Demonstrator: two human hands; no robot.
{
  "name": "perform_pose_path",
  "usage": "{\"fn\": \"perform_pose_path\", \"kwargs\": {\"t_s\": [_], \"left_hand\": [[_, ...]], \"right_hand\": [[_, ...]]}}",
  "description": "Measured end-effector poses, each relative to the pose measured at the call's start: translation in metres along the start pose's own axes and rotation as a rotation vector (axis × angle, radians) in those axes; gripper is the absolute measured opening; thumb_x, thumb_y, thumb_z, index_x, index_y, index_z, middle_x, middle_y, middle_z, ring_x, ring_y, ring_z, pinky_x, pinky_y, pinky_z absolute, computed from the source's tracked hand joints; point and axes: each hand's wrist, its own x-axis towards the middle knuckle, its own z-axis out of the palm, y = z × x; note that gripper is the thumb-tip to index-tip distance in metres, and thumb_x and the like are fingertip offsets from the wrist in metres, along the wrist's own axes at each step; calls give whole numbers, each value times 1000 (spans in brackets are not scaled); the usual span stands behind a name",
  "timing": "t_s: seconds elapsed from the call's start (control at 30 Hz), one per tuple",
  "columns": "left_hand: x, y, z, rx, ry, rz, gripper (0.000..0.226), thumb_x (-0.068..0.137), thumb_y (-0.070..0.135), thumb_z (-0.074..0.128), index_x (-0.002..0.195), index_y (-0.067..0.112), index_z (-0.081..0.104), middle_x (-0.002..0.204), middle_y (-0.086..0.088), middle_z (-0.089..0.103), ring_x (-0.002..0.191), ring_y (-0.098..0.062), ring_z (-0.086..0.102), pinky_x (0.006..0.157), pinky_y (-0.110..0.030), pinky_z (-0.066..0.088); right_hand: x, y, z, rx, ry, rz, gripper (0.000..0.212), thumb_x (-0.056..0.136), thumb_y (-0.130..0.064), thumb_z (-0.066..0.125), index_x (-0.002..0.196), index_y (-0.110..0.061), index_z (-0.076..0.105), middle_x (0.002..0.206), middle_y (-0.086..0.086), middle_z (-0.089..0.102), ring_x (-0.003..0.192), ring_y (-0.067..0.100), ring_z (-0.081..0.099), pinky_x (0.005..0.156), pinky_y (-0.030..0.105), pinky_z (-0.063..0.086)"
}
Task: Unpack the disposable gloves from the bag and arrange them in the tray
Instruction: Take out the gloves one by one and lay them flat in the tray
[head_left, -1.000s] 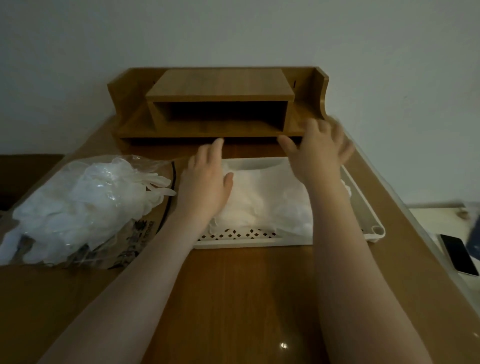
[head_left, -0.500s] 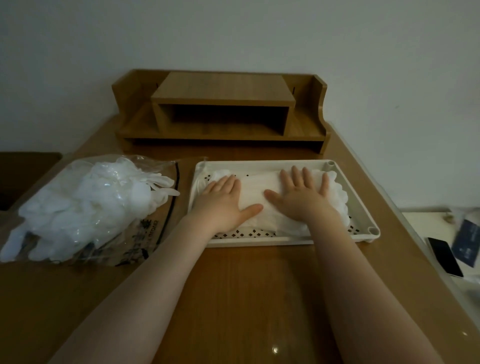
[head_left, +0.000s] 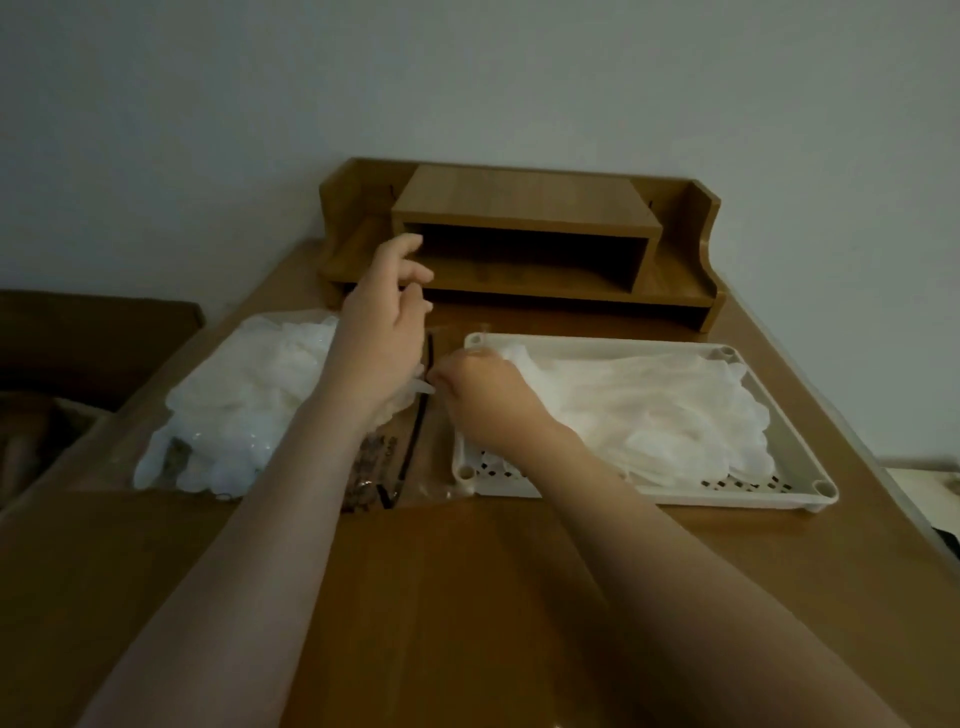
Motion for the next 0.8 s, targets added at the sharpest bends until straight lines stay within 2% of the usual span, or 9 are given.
{"fn": "perform_pose_path", "kwargs": {"t_s": [0.1, 0.23, 0.3, 0.4, 0.5, 0.6, 0.7, 0.73, 0.8], "left_hand": [[6, -11, -12, -102, 39, -75, 35, 102, 17, 32, 135, 22, 41, 112, 11, 57, 104, -6, 56, 65, 1, 38], [7, -11, -15, -164, 14, -96, 30, 101, 15, 33, 124, 21, 52, 111, 9, 60, 102, -5, 57, 75, -8, 38], [7, -11, -14, -184, -31, -113, 30, 99, 9, 35, 116, 23, 55, 108, 9, 61, 98, -4, 59, 75, -10, 38], [7, -15, -11, -132, -159, -107, 32, 95, 4, 38, 108, 26, 57, 107, 10, 60, 98, -4, 58, 79, -16, 42], [6, -19, -9, -24, -263, -175, 26, 91, 13, 49, 113, 24, 59, 109, 8, 59, 101, -8, 56, 80, -22, 44], [5, -29, -7, 209, -314, -172, 14, 88, 26, 56, 101, 25, 60, 94, 7, 62, 87, -10, 58, 70, -27, 45], [4, -41, -2, 334, -278, -136, 9, 90, 20, 53, 93, 19, 61, 76, 3, 60, 73, -16, 59, 59, -29, 44], [3, -44, -1, 349, -261, -132, 10, 91, 18, 51, 91, 19, 61, 72, 4, 57, 69, -15, 57, 55, -27, 40], [4, -48, 0, 374, -252, -113, 14, 92, 15, 50, 93, 16, 64, 68, 5, 52, 63, -11, 52, 52, -24, 33]], "right_hand": [[20, -9, 13, -114, -109, 46, 25, 97, -8, 41, 118, -12, 54, 116, 9, 59, 113, 28, 49, 96, 40, 35], [41, -8, 27, -144, -123, 150, 14, 96, -16, 45, 104, -15, 56, 111, 6, 59, 113, 26, 50, 93, 39, 31], [42, -8, 29, -179, -90, 184, 13, 96, -16, 46, 92, -17, 58, 100, 3, 59, 110, 25, 50, 88, 37, 29], [38, -6, 18, -144, 71, 175, 20, 96, -22, 44, 97, -17, 63, 109, 4, 58, 116, 27, 43, 89, 38, 28], [30, -5, -6, 131, 167, 170, 24, 97, -26, 45, 98, -15, 66, 113, 5, 59, 111, 25, 48, 90, 36, 35], [21, -7, -23, 600, 213, 201, 27, 96, -22, 51, 89, -2, 68, 94, 13, 65, 87, 25, 59, 78, 36, 49], [13, -5, -29, 947, 267, 291, 26, 95, -15, 48, 94, 1, 68, 87, 10, 63, 79, 16, 58, 69, 18, 48], [11, -4, -29, 1056, 278, 312, 26, 96, -14, 46, 93, 0, 68, 88, 10, 65, 82, 17, 59, 75, 18, 49], [4, -2, -31, 1286, 298, 358, 28, 97, -15, 42, 85, -3, 65, 85, 9, 69, 85, 23, 62, 88, 32, 50]]}}
